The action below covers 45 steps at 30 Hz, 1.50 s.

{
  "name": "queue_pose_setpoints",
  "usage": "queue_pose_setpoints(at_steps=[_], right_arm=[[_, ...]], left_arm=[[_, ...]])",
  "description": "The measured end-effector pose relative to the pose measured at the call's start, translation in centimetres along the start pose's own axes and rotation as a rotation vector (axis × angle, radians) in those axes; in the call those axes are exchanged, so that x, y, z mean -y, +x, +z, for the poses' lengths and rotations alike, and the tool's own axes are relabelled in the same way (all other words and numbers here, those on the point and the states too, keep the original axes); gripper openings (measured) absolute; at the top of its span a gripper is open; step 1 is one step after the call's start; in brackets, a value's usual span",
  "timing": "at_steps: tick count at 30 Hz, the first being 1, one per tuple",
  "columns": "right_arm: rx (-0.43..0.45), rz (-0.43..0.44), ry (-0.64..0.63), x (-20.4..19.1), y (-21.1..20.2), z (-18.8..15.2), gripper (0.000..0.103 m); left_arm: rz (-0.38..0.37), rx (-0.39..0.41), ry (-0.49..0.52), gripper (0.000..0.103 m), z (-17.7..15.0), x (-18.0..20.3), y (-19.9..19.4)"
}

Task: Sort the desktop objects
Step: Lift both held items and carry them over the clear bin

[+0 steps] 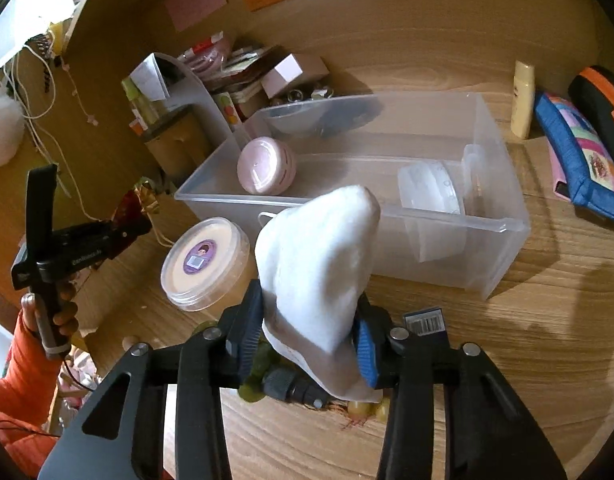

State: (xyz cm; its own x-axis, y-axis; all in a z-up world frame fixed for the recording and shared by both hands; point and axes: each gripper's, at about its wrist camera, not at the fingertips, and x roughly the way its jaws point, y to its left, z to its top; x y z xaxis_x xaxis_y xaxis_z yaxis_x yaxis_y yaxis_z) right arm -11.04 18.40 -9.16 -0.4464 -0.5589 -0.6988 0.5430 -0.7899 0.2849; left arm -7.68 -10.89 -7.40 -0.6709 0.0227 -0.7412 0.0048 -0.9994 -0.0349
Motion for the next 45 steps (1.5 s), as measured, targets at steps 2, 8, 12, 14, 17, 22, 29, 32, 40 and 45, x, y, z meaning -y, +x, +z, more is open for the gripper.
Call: queue_pose_setpoints(at_steps=[2, 8, 12, 14, 17, 22, 29, 32, 40, 45], right_arm=[[0.012, -0.012, -0.010, -0.3, -0.2, -0.2, 0.037], [0.050, -0.014, -0.009, -0.5, -1.3, 0.0, 0.037], [0.120, -0.009, 0.008, -0.1, -3.3, 0.7, 0.037], [0.146, -0.014, 0.007, -0.1, -4.3, 1.0, 0.037], [0.182, -0.030, -0.003, -0.2, -5.7, 1.4, 0.037], [0.230, -0.027, -0.004, -0.1, -7.5, 2.0, 0.037], [0.284, -0.015, -0.003, 0.5, -9.5, 2.4, 0.037], [0.301, -0.010, -0.006, 0.7, -10.1, 2.6, 0.037], [0.303, -0.016, -0.011, 1.6, -9.6, 3.9, 0.037], [0.293, -0.013, 0.002, 2.6, -8.7, 4.6, 0.037]], left_arm=[[-0.003, 0.010, -0.001, 0.021, 0.0, 0.1, -0.4], [-0.015, 0.044, 0.023, 0.021, 0.1, 1.1, -2.1], [-0.022, 0.070, 0.034, 0.021, 0.4, 1.8, -3.1], [-0.035, 0.081, 0.034, 0.021, 0.7, 2.1, -3.5], [-0.054, 0.097, 0.036, 0.021, 1.1, 2.6, -4.2], [-0.078, 0.121, 0.050, 0.021, 2.1, 3.8, -5.3], [-0.120, 0.152, 0.063, 0.021, 3.5, 5.4, -6.5], [-0.139, 0.154, 0.068, 0.021, 4.1, 6.0, -6.5], [-0.173, 0.162, 0.088, 0.021, 6.0, 7.8, -5.8], [-0.193, 0.153, 0.095, 0.021, 7.4, 8.7, -4.7]])
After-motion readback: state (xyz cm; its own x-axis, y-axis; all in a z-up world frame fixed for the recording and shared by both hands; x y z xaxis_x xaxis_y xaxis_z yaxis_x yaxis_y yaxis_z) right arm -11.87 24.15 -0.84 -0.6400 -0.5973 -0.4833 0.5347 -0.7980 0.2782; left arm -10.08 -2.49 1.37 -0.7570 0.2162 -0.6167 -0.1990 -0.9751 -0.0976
